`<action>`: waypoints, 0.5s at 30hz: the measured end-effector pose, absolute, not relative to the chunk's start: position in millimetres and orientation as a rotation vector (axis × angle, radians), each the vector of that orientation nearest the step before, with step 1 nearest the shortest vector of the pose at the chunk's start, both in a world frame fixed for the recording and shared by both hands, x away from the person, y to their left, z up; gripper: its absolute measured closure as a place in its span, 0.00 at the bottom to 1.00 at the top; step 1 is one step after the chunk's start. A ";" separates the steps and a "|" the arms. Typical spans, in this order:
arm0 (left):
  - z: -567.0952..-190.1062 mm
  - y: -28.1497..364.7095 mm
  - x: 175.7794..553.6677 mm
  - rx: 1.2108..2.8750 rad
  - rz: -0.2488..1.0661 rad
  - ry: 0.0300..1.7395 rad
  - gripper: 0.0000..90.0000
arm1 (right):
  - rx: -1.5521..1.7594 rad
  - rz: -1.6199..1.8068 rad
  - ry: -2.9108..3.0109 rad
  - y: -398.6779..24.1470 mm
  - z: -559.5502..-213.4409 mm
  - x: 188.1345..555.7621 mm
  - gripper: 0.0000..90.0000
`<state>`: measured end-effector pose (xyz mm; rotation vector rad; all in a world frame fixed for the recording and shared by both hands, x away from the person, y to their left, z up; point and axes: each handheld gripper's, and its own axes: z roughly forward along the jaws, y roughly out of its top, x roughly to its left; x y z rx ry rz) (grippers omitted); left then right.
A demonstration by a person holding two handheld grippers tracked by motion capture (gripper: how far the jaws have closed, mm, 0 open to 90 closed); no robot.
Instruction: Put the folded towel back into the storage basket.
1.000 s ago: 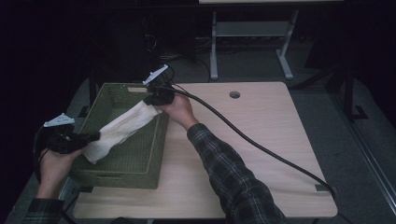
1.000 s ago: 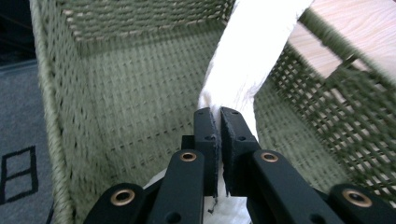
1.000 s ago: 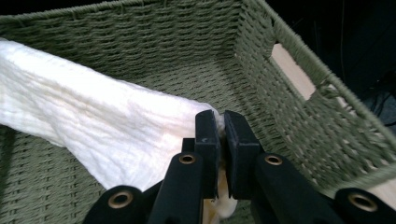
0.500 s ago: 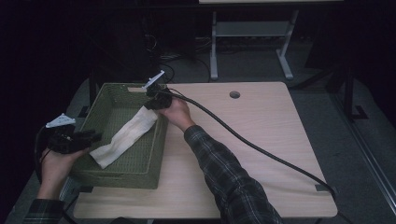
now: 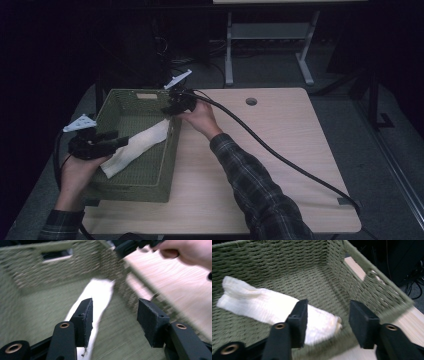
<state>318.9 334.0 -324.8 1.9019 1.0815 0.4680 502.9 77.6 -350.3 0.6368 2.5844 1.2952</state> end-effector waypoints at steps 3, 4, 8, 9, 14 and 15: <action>-318.5 307.5 319.8 1.926 0.456 1.022 0.50 | 0.639 1.315 2.562 58.9 -346.0 496.1 0.48; -317.0 298.2 320.0 1.926 0.447 1.009 0.50 | 0.643 1.321 2.558 51.8 -344.6 493.5 0.47; -314.5 262.6 323.1 1.947 0.421 0.958 0.49 | 0.658 1.305 2.553 21.9 -343.0 482.8 0.43; -314.8 254.0 324.4 1.951 0.415 0.948 0.49 | 0.651 1.297 2.549 13.3 -343.6 480.2 0.42; -320.9 207.8 331.2 1.967 0.371 0.895 0.48 | 0.702 1.295 2.528 -32.5 -346.9 462.6 0.38; -322.5 198.8 332.1 1.969 0.362 0.886 0.48 | 0.708 1.287 2.517 -45.0 -348.2 458.5 0.36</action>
